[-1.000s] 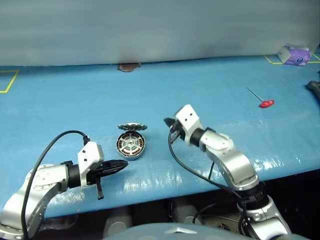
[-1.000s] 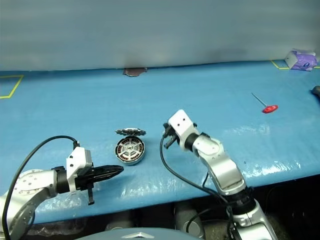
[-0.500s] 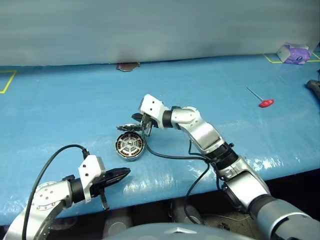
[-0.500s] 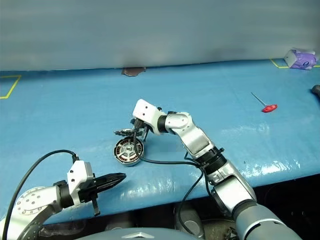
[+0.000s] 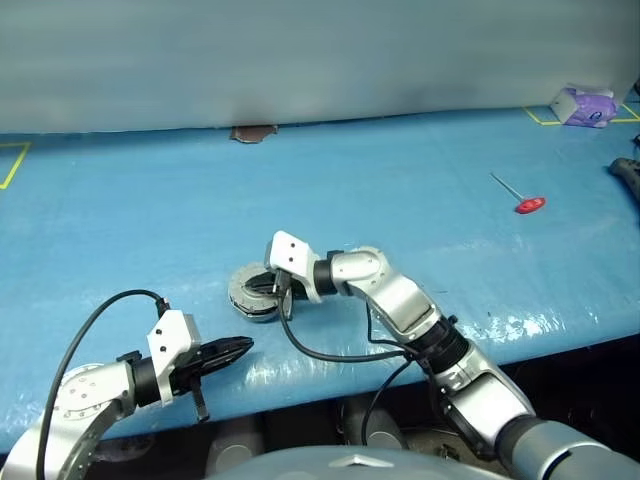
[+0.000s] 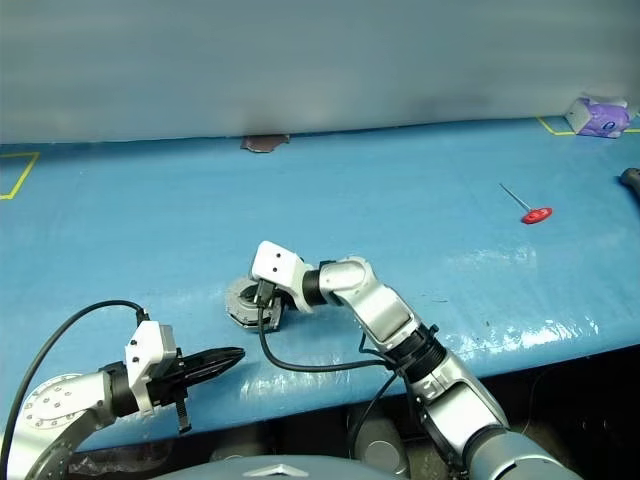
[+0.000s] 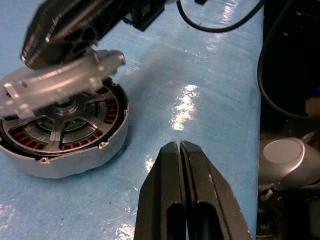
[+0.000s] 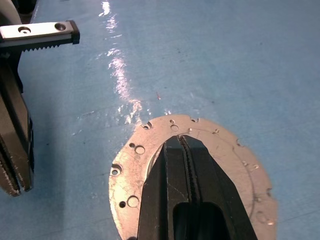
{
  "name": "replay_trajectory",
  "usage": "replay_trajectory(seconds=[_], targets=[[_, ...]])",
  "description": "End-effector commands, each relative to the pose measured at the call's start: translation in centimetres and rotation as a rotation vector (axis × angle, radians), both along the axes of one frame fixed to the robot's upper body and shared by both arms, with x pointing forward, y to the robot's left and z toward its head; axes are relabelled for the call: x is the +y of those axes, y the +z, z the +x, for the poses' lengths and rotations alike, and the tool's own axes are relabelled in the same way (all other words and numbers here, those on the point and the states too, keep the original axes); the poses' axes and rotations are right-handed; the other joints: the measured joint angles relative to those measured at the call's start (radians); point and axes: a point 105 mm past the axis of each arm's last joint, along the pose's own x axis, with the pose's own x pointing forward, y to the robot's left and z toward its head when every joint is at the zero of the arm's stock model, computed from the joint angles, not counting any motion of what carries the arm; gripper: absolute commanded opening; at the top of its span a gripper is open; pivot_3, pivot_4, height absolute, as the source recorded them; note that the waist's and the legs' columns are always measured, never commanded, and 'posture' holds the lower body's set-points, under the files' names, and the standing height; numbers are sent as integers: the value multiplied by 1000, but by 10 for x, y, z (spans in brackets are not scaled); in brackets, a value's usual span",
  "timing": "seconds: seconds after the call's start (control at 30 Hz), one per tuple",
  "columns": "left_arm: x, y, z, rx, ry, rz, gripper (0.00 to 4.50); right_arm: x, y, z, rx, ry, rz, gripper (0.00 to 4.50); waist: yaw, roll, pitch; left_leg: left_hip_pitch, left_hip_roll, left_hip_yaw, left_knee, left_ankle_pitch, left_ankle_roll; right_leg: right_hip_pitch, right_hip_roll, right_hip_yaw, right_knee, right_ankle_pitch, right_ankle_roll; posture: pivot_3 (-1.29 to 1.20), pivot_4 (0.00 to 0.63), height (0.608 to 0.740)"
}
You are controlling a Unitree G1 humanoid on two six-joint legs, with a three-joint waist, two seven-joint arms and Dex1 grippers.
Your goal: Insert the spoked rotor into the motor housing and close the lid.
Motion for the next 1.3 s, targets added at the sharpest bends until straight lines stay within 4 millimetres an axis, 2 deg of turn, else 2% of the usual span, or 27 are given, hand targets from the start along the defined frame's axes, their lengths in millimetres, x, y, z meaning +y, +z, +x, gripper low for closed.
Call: replay_trajectory(seconds=[0.03, 0.17, 0.23, 0.33, 0.5, 0.63, 0.73, 0.93, 1.13, 1.3], targets=[[1, 7, 3, -37, -7, -7, 74, 5, -6, -4, 40, -29, 35, 0, -1, 0, 0, 0, 0, 0, 0, 0, 0, 0, 0, 0, 0, 0, 0, 0, 150, 740], [-1, 6, 5, -46, 2, -14, 74, 2, -19, -3, 86, -87, 41, 0, -2, 0, 0, 1, 0, 0, 0, 0, 0, 1, 0, 0, 0, 0, 0, 0, 150, 740], [-2, 6, 5, -47, 3, -16, 74, 2, -19, -4, 85, -94, 51, 0, -3, 0, 0, 1, 0, 0, 0, 0, 0, 1, 0, 0, 0, 0, 0, 0, 150, 740], [-3, 6, 6, -47, 9, -23, 74, 5, 12, -14, 98, -56, 188, 0, -2, 0, 0, 1, 0, 0, 0, 0, 0, 1, 0, 0, 0, 0, 0, 0, 150, 740], [-4, 6, 6, -48, 13, -30, 74, -3, 52, -23, 59, -24, 283, 0, -3, 1, 0, 0, 0, 0, 0, 0, 0, -1, 0, 0, 0, 0, 0, 0, 150, 740], [-5, 8, 8, -81, 28, -30, 74, -9, 62, -14, 26, -130, 319, 0, -2, 1, 0, 0, 0, -1, 0, 0, 0, 0, 0, 0, 0, 0, 0, 0, 150, 740], [-4, 7, 11, -116, 49, -5, 0, -12, 50, -11, 26, -166, 266, 589, -2, 1, 0, 0, 0, 0, 0, 0, 0, 0, 0, 0, 0, 0, 0, 0, 150, 740], [-5, 3, 11, -153, 67, 2, 0, -5, 23, -10, 81, -173, 191, 2561, -6, 0, 0, 0, 0, 0, -1, 0, 0, -1, 0, 0, -1, 0, 0, 0, 150, 740], [-7, 0, 7, -136, 73, -14, 0, 3, 16, -4, 86, -174, 173, 4467, -6, 0, 1, 0, 0, 0, -1, 0, 0, -1, 0, 0, -1, 0, 0, 0, 150, 740], [-7, 0, 6, -130, 80, -20, 0, 3, 15, 4, 64, -187, 162, 4467, -6, 0, 1, 0, 0, 0, -1, 0, 0, -1, 0, 0, -1, 0, 0, 0, 150, 740]])
